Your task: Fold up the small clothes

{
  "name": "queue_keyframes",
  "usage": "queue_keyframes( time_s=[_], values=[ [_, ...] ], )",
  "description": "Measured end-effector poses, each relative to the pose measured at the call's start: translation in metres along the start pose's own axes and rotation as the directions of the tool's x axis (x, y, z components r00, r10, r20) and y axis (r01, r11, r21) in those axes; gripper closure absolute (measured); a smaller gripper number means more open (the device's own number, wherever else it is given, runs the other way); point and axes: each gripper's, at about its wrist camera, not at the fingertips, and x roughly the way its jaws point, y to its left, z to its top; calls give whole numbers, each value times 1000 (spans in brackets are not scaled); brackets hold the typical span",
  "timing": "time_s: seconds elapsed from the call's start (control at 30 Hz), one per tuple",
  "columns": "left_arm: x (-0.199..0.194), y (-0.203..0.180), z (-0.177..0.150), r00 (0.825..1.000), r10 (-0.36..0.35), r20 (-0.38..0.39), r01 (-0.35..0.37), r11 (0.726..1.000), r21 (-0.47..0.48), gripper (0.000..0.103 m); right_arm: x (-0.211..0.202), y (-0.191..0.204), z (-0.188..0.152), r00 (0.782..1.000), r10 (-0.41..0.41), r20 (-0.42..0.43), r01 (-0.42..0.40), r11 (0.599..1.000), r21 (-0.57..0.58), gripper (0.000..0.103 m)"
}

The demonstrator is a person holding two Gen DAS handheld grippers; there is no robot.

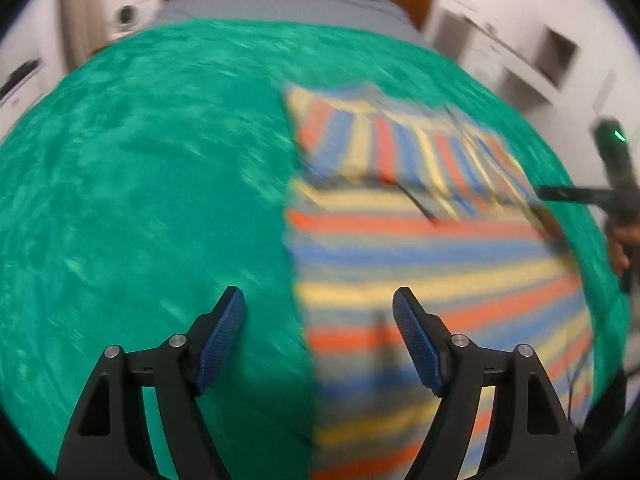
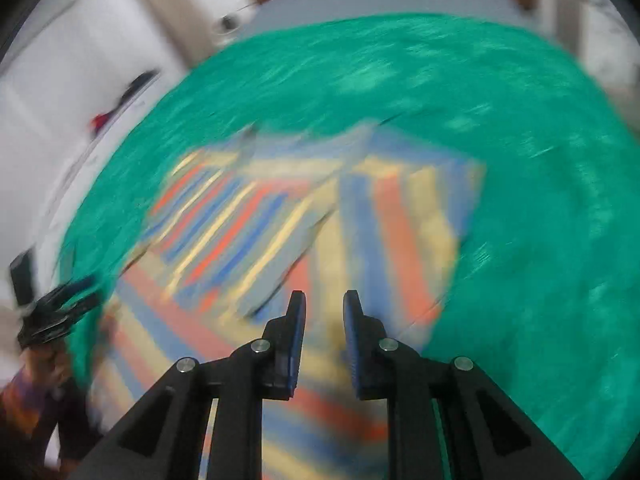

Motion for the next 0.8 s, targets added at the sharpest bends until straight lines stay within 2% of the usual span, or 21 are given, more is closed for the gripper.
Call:
queue_keyframes(
  time_s=[0.07, 0.1, 0.17, 0.27, 0.33, 0.37, 0.43, 0.47, 0.53, 0.6, 0.67, 0.7, 0.73, 0.8],
  values=[
    [12, -11, -24, 997, 36, -73, -32, 998, 59, 24, 14, -17, -26, 992, -104, -72, 106, 994, 23, 85],
    [12, -11, -36, 995, 72, -75, -67, 995, 73, 23, 14, -25, -37, 990, -116, -80, 120, 992, 47, 89],
    [-2, -9, -47, 995, 72, -65, -70, 997, 34, 23, -8, -30, -58, 995, -97, -32, 100, 990, 94, 92],
    [-20, -14, -58, 999, 15, -53, -15, 1000, -14, 18, -35, -4, -77, 997, -78, 26, 77, 996, 44, 86],
    [-22, -25, -72, 997, 26, -70, -24, 999, 21, 16, -37, 20, -97, 999, -26, 26, 26, 1000, 18, 77],
    [-19, -30, -81, 994, 63, -87, -58, 997, 55, 16, -36, 18, -103, 1000, -17, 15, 17, 1000, 14, 73],
    [-21, -31, -99, 986, 126, -108, -118, 990, 80, 15, -20, 25, -129, 998, -37, -46, 38, 999, 20, 70],
    [-25, -30, -104, 984, 135, -116, -127, 989, 72, 15, -20, 25, -141, 998, -47, -46, 48, 998, 31, 70],
    [-35, -23, -120, 973, 170, -157, -164, 985, 55, 15, -33, 25, -162, 998, -63, -16, 64, 996, 57, 69],
    [-42, -18, -132, 962, 197, -187, -191, 980, 48, 15, -48, 24, -184, 993, -117, -34, 119, 989, 85, 69],
    [-53, -9, -143, 963, 180, -201, -183, 983, 8, 17, -70, 23, -205, 988, -153, -29, 155, 982, 105, 69],
    [-58, -8, -145, 967, 166, -193, -171, 985, -11, 17, -82, 25, -215, 984, -176, -20, 178, 977, 115, 64],
    [-68, -6, -148, 973, 151, -173, -159, 987, -38, 17, -94, 26, -225, 981, -193, -2, 191, 973, 128, 52],
    [-78, -4, -149, 979, 145, -140, -156, 986, -67, 17, -119, 26, -245, 976, -212, 52, 201, 966, 165, 36]
  ],
)
